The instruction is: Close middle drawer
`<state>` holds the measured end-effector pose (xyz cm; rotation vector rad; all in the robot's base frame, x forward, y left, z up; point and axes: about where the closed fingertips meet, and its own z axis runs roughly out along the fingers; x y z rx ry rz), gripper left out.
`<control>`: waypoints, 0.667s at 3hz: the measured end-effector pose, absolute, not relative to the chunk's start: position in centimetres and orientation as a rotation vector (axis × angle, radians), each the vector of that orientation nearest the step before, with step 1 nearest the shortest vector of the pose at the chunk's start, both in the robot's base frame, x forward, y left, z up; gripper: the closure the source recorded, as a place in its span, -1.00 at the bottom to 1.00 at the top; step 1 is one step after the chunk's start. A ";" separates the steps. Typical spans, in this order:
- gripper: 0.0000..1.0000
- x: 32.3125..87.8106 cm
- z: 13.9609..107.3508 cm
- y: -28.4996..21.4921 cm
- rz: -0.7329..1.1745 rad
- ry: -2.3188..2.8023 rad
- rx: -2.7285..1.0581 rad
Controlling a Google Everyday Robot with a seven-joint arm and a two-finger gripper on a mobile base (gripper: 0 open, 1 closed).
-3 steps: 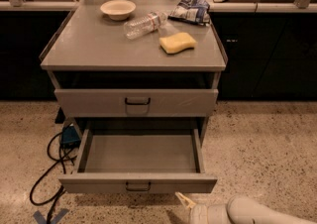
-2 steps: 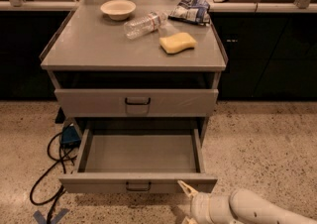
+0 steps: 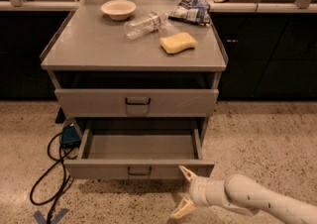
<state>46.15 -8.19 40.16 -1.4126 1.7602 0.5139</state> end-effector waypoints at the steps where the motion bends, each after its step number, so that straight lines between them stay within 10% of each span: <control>1: -1.00 49.6 39.0 -7.6 0.506 1.784 -1.384; 2: -1.00 52.4 38.8 -6.3 0.488 1.782 -1.372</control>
Offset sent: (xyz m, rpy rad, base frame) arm 0.0994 0.0309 -0.0160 -0.0044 -0.0241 -0.0648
